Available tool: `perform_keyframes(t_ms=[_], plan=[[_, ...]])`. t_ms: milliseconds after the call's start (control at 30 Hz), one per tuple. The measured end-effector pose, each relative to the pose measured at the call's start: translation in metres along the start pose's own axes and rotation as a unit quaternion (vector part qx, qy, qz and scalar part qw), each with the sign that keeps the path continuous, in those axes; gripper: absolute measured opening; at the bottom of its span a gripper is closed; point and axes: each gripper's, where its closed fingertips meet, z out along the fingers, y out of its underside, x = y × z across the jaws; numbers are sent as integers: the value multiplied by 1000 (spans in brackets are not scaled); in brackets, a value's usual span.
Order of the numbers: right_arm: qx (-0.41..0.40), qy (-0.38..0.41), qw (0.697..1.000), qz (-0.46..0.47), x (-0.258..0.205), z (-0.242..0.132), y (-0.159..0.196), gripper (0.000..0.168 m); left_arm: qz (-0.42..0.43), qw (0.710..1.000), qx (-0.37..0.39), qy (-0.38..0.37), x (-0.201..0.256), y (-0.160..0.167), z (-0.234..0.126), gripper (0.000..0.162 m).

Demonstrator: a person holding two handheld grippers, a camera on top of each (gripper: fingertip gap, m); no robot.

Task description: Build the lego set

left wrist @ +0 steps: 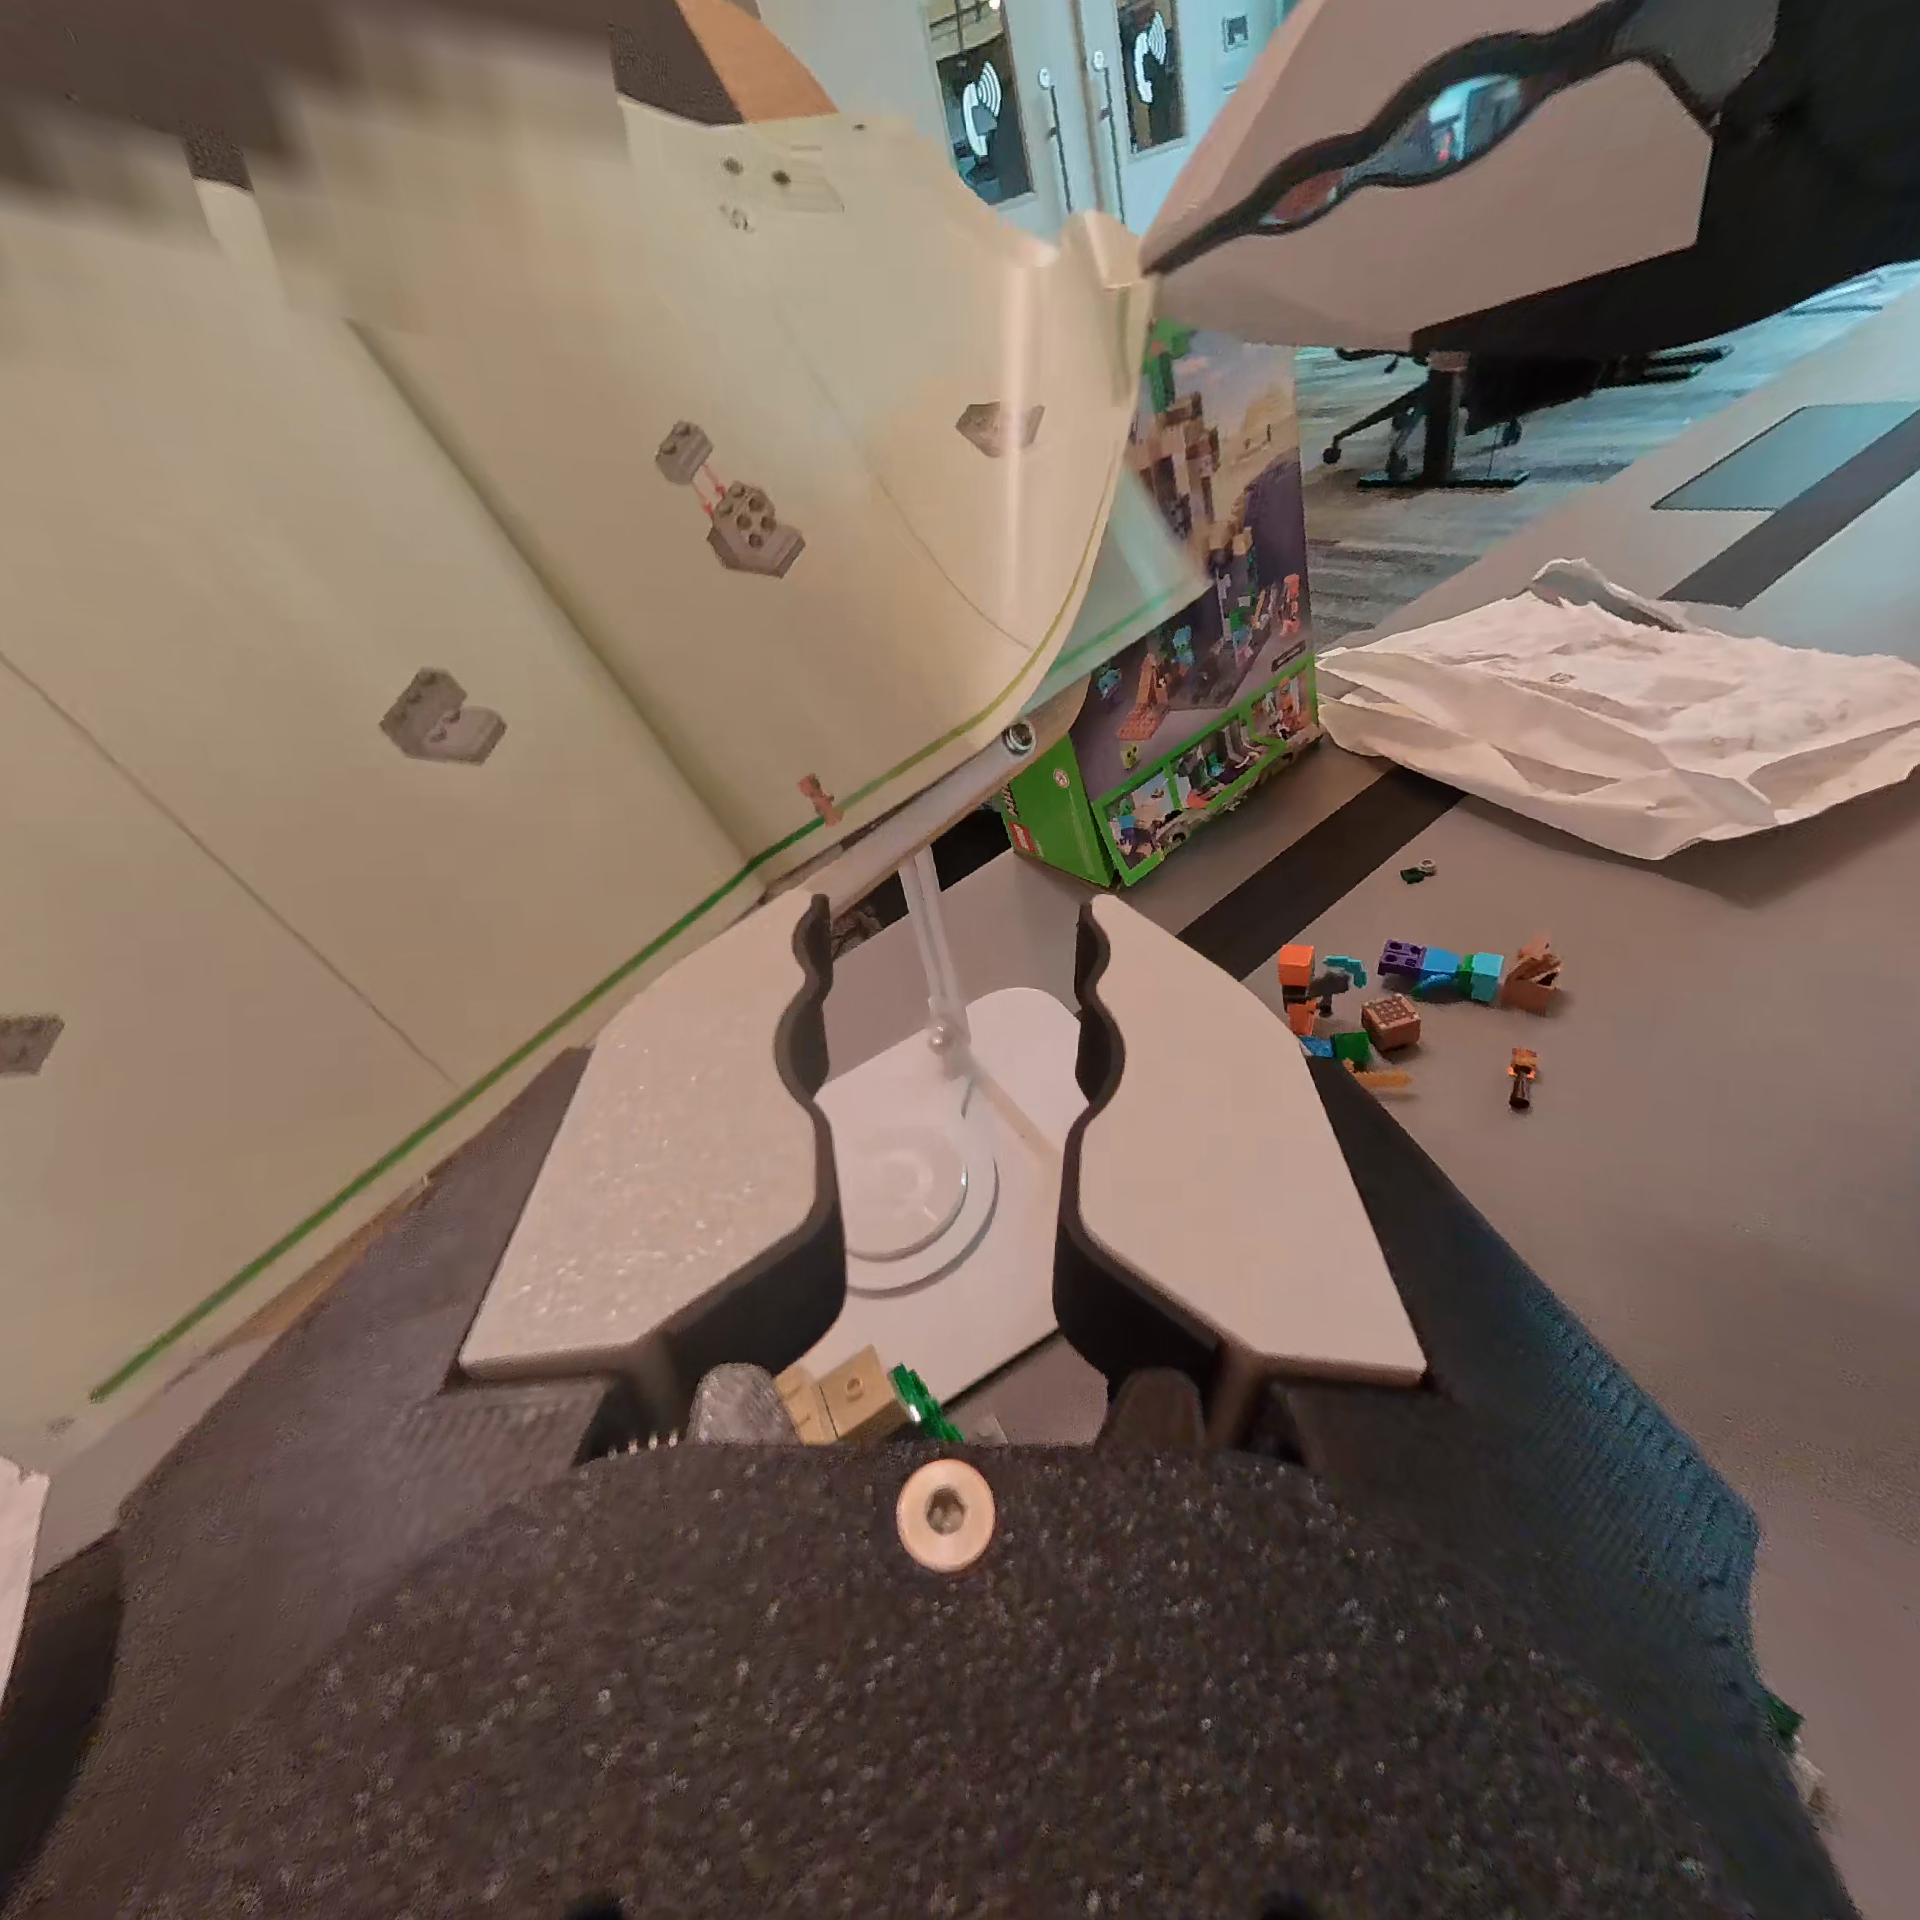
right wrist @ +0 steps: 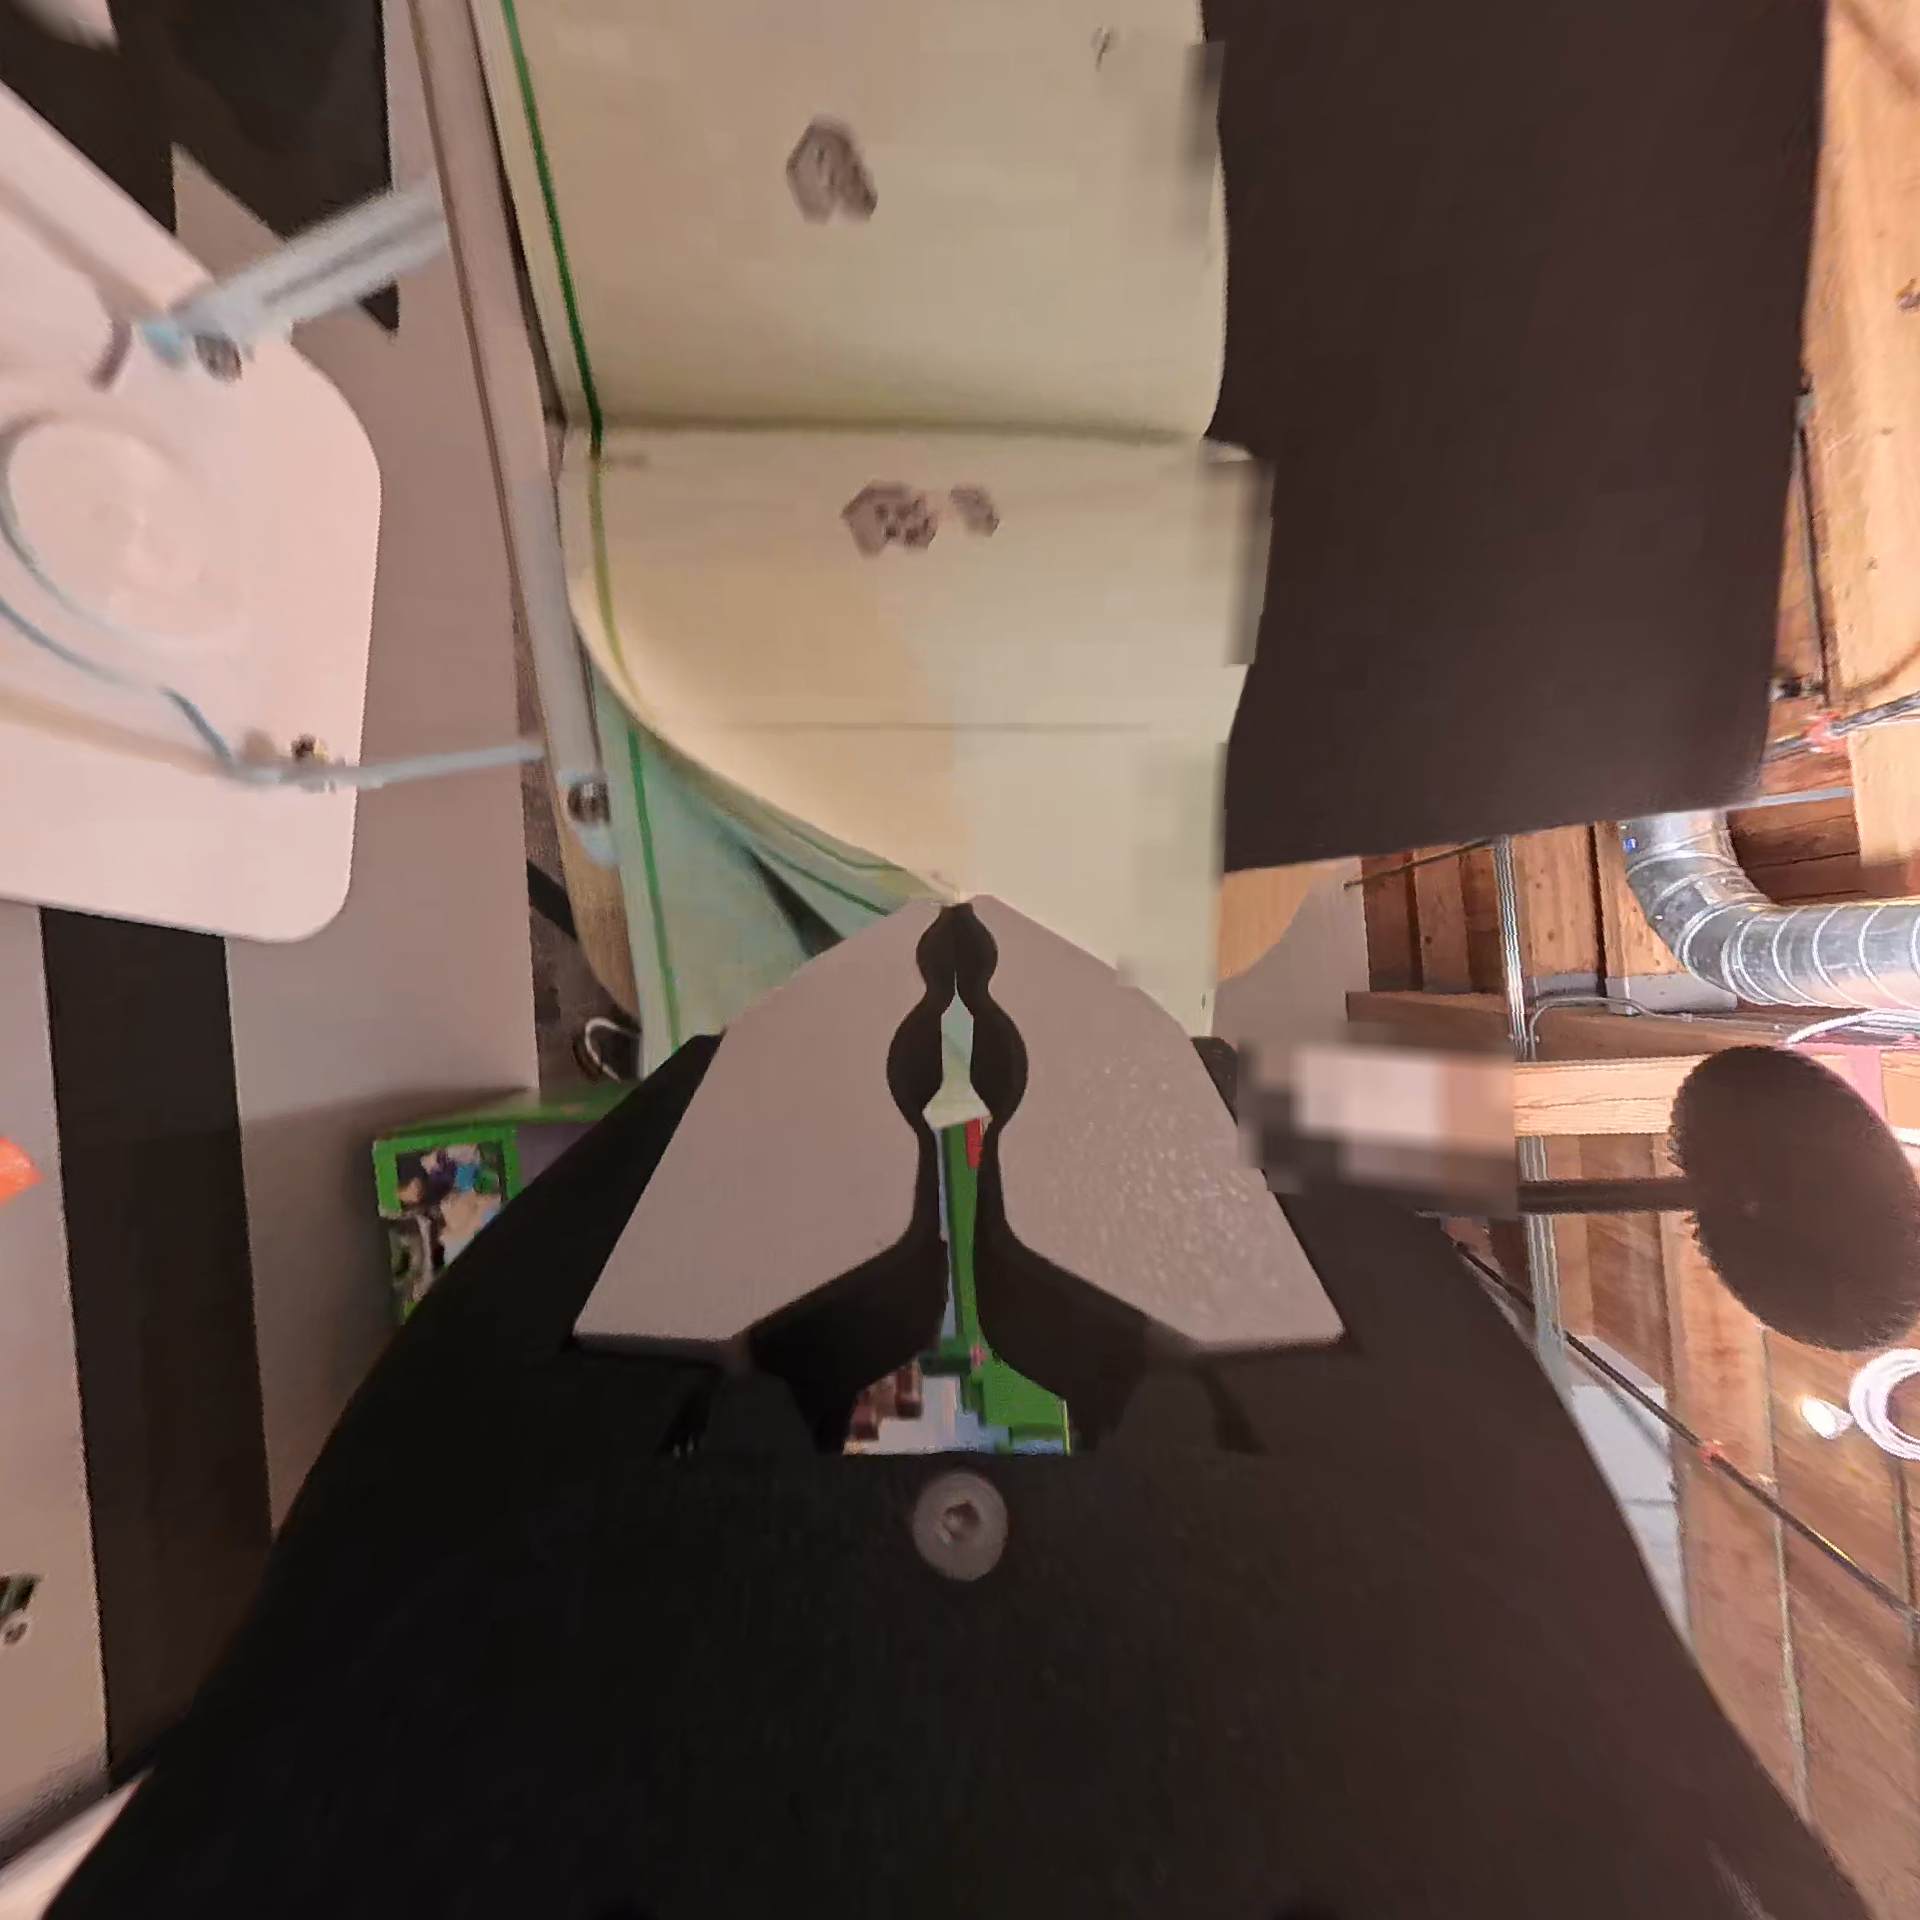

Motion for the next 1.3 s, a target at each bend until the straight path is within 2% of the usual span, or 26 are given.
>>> perform_keyframes(t_ms=[133,267,633,733,867,900,1133,1300], plan=[[21,-13,1000,18,4,1,-26,0,32,999,-3,7,7,-11,8,47],[25,-20,999,23,5,3,-35,0,60,998,-2,10,13,-19,14,47],[78,-10,995,68,14,-9,-67,0,59,997,35,23,22,-54,38,42],[96,-4,994,61,14,-12,-80,0,71,997,41,6,14,-65,50,37],[114,14,992,54,17,-16,-93,0,74,995,66,-18,4,-72,50,2],[119,21,991,56,19,-18,-95,0,68,994,75,-27,1,-73,48,0],[148,38,983,97,16,-34,-109,1,61,991,107,-60,-1,-74,34,0],[176,48,971,152,17,-50,-113,0,24,989,128,-65,-12,-79,18,0]])
